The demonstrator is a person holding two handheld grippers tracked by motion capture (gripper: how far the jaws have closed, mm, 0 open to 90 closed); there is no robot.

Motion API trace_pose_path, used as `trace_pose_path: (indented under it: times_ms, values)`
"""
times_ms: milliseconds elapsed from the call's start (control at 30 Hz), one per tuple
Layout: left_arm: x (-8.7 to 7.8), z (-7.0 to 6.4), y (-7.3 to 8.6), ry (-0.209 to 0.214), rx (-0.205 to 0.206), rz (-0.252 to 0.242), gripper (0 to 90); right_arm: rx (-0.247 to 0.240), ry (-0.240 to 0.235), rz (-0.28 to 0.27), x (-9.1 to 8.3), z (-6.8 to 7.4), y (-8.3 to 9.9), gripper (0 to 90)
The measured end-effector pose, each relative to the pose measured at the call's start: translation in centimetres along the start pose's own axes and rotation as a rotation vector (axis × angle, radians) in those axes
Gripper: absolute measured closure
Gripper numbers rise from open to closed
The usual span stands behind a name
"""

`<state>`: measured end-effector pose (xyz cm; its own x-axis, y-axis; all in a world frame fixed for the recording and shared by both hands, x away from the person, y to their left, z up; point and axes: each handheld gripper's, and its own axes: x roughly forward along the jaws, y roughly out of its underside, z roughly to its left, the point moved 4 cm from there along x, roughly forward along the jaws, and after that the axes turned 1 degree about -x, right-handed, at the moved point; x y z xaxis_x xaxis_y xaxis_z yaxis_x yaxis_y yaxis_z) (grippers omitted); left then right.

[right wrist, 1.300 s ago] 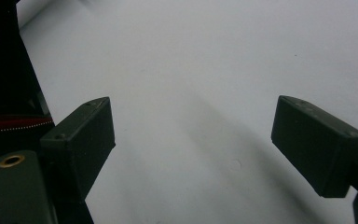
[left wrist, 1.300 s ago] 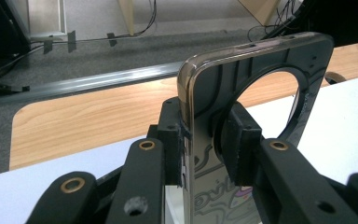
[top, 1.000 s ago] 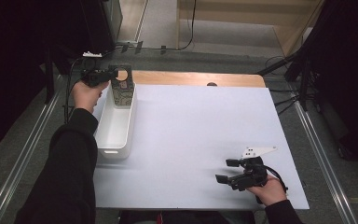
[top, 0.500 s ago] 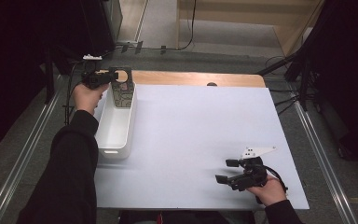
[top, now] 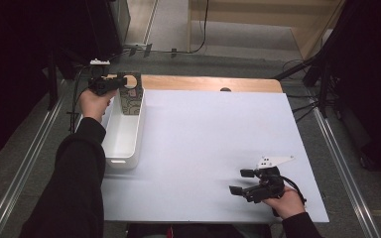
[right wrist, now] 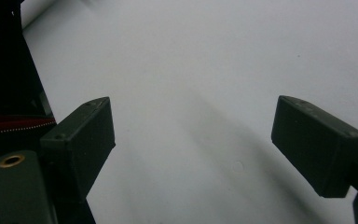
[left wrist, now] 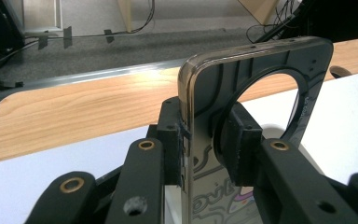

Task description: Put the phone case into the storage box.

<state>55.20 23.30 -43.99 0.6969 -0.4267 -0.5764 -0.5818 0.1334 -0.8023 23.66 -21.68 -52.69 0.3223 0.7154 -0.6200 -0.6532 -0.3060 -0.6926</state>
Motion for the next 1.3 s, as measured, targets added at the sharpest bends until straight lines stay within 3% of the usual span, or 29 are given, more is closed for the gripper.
trace_pose_path:
  times_ms: [467, 733, 967, 1300]
  values:
    - [0.12, -0.03, -0.01, 0.004, 0.012, -0.009, 65.5, 0.001, -0.001, -0.001, -0.02, 0.01, -0.01, 12.2]
    - [0.3, -0.06, -0.01, 0.005, 0.026, -0.016, 55.0, -0.001, 0.0, 0.0, -0.01, 0.0, 0.0, 12.2]
    - [0.6, 0.24, 0.27, 0.025, -0.004, 0.009, 37.7, -0.001, -0.001, 0.0, 0.01, 0.02, 0.01, 12.2]
    - [0.15, 0.28, 0.15, 0.063, -0.033, 0.025, 32.6, 0.001, -0.002, -0.001, 0.02, 0.0, -0.03, 12.2]
